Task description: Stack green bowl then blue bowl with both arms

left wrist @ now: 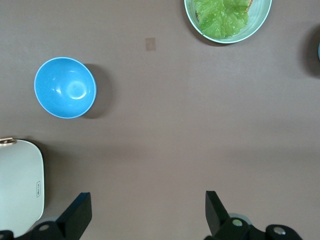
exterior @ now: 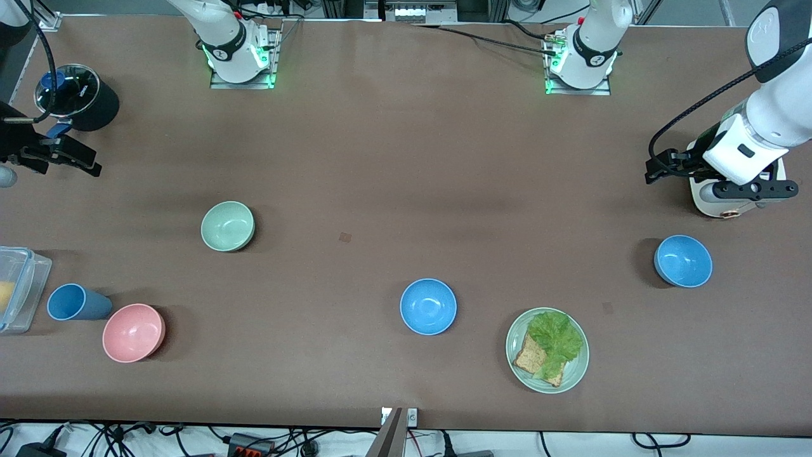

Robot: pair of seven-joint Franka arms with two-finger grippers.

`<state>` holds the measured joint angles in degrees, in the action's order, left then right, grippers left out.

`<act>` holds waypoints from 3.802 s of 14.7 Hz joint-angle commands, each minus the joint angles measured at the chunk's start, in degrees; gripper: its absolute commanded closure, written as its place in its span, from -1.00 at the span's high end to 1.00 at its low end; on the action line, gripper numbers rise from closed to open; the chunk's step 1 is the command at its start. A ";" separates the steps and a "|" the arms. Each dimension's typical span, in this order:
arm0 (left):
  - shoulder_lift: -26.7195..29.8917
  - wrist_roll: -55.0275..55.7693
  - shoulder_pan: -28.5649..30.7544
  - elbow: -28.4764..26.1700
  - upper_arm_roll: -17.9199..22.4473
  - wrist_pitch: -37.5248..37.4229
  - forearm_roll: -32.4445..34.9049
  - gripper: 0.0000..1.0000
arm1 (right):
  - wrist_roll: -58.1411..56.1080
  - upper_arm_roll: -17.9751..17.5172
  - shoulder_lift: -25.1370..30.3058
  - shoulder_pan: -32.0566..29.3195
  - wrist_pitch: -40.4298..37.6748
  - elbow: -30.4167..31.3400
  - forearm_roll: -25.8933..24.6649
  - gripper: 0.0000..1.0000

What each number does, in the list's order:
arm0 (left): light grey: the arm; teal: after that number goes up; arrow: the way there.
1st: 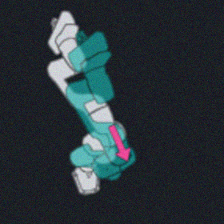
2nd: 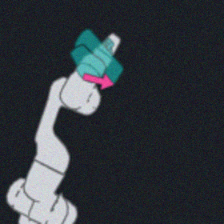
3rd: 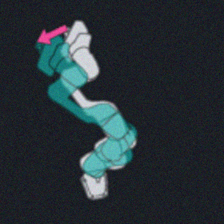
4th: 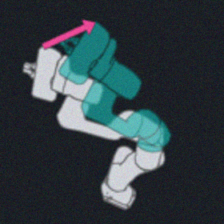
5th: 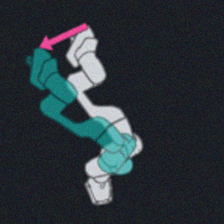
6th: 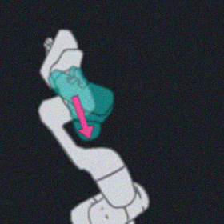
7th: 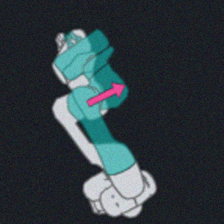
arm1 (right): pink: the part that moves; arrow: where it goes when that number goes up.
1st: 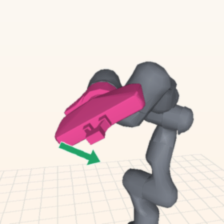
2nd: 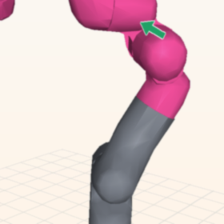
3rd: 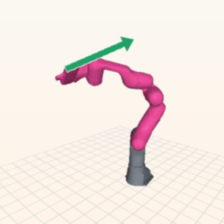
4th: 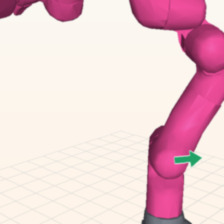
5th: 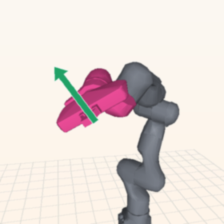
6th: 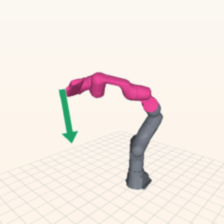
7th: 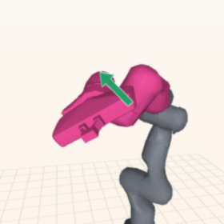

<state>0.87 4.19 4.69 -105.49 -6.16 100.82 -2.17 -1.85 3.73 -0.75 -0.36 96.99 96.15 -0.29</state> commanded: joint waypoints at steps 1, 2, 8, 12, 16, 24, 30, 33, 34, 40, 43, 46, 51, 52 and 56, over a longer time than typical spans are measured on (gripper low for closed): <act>0.62 -0.15 0.49 -0.50 0.10 0.52 -1.08 1.00 | -0.52 -0.21 1.63 0.10 0.83 1.67 -1.03 1.00; 0.54 -0.15 0.41 -0.33 0.10 0.43 -0.99 1.00 | -0.52 -0.21 1.63 0.10 0.83 1.67 -1.03 1.00; 0.10 -0.15 0.84 -0.06 0.10 -0.09 -1.52 1.00 | -0.52 -0.21 1.37 0.10 0.92 1.59 -1.03 1.00; 0.01 -0.15 0.85 -0.06 0.10 -0.18 -1.61 1.00 | -0.43 -0.21 0.23 0.10 1.36 1.59 -1.03 1.00; -0.16 -0.15 1.46 -0.06 0.18 -1.67 -1.61 1.00 | -0.43 -0.21 -1.00 0.01 2.15 1.85 -1.03 1.00; -21.84 -3.21 9.62 15.63 0.18 -1.15 -0.47 1.00 | 0.44 -0.21 -10.65 1.23 6.62 2.73 -0.86 1.00; -35.92 -16.20 13.41 24.19 0.54 7.88 1.90 1.00 | 0.71 -0.21 -22.96 1.86 15.23 3.69 0.02 1.00; -38.74 -22.45 14.29 24.37 0.62 12.46 3.49 1.00 | 2.28 -0.39 -25.26 2.91 19.98 7.28 0.11 1.00; -39.10 -24.74 14.99 24.37 0.62 13.52 4.01 1.00 | 4.38 -0.39 -25.96 3.35 20.60 8.34 0.11 1.00; -41.04 -31.69 17.90 23.76 0.62 14.15 9.01 1.00 | 6.33 -0.48 -30.18 4.58 21.05 9.32 0.11 0.96; -41.03 -33.46 20.17 20.96 0.45 14.49 9.38 0.95 | 5.99 -0.56 -30.71 4.58 20.61 9.41 0.11 0.10; -40.51 -33.46 21.23 16.82 0.19 17.48 9.03 0.94 | 5.37 -0.56 -31.15 4.93 20.17 9.41 0.02 -0.86; -40.07 -33.02 21.94 13.39 -0.43 20.12 8.68 0.94 | 5.63 -0.56 -30.54 6.34 16.58 8.18 -0.06 -1.00; -40.15 -32.76 21.94 13.21 -0.69 20.64 8.59 0.89 | 6.24 -0.56 -30.19 7.04 14.91 7.39 0.02 -1.00; -40.42 -32.67 21.50 13.21 -1.49 20.91 8.67 0.25 | 12.21 -2.93 -29.83 12.91 6.21 0.81 4.06 -1.00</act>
<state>-40.47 -28.38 25.81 -91.07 -7.06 120.85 6.06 6.60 1.70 -30.81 8.79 107.42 100.77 1.98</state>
